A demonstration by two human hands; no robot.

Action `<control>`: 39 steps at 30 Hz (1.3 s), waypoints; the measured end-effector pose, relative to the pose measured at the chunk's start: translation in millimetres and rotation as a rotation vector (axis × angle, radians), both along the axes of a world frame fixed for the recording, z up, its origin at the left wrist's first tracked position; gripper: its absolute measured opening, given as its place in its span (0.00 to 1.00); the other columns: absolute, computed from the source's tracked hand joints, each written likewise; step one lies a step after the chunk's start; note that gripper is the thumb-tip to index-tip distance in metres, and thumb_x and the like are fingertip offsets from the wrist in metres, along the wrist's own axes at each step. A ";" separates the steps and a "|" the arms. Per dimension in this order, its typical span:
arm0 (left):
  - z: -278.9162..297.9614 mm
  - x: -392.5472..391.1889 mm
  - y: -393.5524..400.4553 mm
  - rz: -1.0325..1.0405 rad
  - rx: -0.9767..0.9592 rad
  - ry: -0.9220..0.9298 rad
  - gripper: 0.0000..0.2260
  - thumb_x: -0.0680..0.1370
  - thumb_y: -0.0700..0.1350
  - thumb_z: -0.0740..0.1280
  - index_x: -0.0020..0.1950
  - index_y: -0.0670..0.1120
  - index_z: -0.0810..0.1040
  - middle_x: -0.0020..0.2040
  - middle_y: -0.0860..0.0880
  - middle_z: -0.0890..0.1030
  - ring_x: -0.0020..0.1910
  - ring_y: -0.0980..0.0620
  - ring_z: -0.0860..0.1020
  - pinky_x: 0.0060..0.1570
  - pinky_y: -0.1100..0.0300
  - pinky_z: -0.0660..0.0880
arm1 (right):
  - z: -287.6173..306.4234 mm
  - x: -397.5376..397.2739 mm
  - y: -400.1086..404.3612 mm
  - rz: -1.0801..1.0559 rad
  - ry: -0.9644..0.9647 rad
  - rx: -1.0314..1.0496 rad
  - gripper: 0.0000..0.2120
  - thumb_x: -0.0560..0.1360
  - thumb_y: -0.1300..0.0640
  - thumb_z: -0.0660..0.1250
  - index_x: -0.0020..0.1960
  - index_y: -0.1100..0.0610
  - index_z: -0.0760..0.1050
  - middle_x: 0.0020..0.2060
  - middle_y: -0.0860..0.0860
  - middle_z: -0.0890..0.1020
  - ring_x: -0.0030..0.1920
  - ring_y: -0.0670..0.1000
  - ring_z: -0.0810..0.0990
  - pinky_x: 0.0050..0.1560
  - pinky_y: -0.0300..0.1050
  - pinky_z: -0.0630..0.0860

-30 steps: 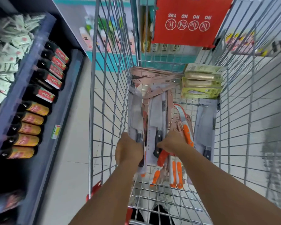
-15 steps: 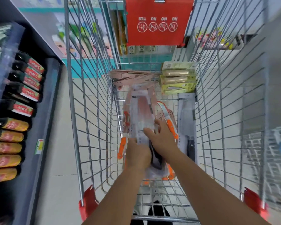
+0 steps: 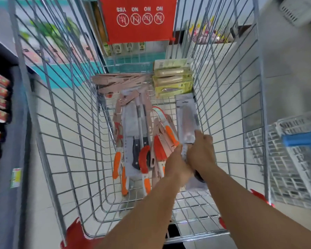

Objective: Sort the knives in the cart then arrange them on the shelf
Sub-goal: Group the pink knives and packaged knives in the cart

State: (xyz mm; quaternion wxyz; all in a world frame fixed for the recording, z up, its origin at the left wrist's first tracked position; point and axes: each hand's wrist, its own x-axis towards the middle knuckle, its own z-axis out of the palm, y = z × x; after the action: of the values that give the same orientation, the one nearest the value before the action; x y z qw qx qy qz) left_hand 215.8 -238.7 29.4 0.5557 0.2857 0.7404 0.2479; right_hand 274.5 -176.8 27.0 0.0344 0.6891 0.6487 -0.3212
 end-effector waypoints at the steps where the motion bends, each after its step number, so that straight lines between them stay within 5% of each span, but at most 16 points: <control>1: -5.8 2.1 0.7 -0.064 0.008 0.046 0.27 0.76 0.36 0.62 0.73 0.52 0.64 0.65 0.47 0.74 0.64 0.47 0.73 0.62 0.57 0.70 | -2.6 2.1 0.8 0.075 -0.064 0.014 0.28 0.75 0.62 0.61 0.73 0.53 0.59 0.72 0.55 0.58 0.66 0.59 0.65 0.61 0.51 0.69; 3: -15.9 2.5 0.4 -0.166 -0.007 0.103 0.28 0.75 0.34 0.59 0.70 0.59 0.66 0.63 0.44 0.74 0.62 0.43 0.73 0.62 0.54 0.71 | -9.0 6.6 1.8 0.259 -0.199 0.011 0.30 0.76 0.60 0.63 0.75 0.53 0.56 0.76 0.54 0.51 0.74 0.59 0.55 0.70 0.51 0.61; 6: -22.3 -4.0 -2.3 -0.482 -0.002 0.325 0.28 0.74 0.35 0.63 0.71 0.54 0.66 0.67 0.46 0.70 0.65 0.42 0.66 0.65 0.50 0.65 | -20.3 10.3 3.1 0.402 -0.307 -0.076 0.35 0.76 0.59 0.64 0.77 0.54 0.49 0.77 0.53 0.45 0.76 0.57 0.47 0.73 0.51 0.56; 9: -30.9 -17.8 -7.1 -0.619 0.004 0.485 0.33 0.76 0.36 0.63 0.77 0.51 0.55 0.78 0.50 0.53 0.75 0.44 0.51 0.73 0.48 0.51 | -26.1 7.4 2.2 0.454 -0.382 -0.075 0.37 0.77 0.54 0.63 0.78 0.57 0.45 0.77 0.55 0.44 0.76 0.58 0.48 0.74 0.52 0.56; 14: -37.4 -37.9 4.2 -0.764 -0.047 0.609 0.36 0.78 0.36 0.59 0.78 0.48 0.40 0.78 0.50 0.38 0.77 0.46 0.38 0.75 0.45 0.40 | -24.2 -10.3 10.1 0.551 -0.493 -0.037 0.32 0.80 0.54 0.57 0.78 0.60 0.44 0.77 0.54 0.41 0.77 0.58 0.45 0.75 0.53 0.50; 24: -70.0 -51.2 36.4 -0.969 0.050 0.785 0.27 0.83 0.49 0.51 0.78 0.50 0.40 0.78 0.51 0.37 0.75 0.44 0.33 0.72 0.40 0.41 | -47.9 -7.7 21.0 0.713 -0.448 0.012 0.37 0.78 0.57 0.60 0.78 0.56 0.40 0.78 0.51 0.42 0.77 0.55 0.41 0.75 0.53 0.45; 29: -65.8 -70.7 8.3 -1.033 0.095 0.830 0.22 0.82 0.46 0.54 0.77 0.47 0.56 0.79 0.47 0.41 0.74 0.41 0.30 0.72 0.39 0.41 | -45.0 -11.5 18.2 0.727 -0.519 -0.009 0.37 0.78 0.60 0.57 0.78 0.58 0.37 0.77 0.52 0.39 0.77 0.57 0.39 0.75 0.56 0.43; 39: -48.2 -71.0 0.4 -0.977 -0.070 0.776 0.22 0.81 0.38 0.53 0.76 0.43 0.57 0.79 0.45 0.46 0.74 0.39 0.32 0.74 0.42 0.41 | -58.2 -38.1 15.3 0.745 -0.575 0.123 0.28 0.80 0.53 0.56 0.75 0.63 0.52 0.73 0.59 0.56 0.71 0.59 0.56 0.69 0.52 0.57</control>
State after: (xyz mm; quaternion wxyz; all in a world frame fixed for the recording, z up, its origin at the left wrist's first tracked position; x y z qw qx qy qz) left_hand 144.8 -238.4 -18.8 0.3045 0.6422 0.6799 -0.1808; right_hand 236.4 -161.5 -31.3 0.2845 0.4712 0.8337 -0.0440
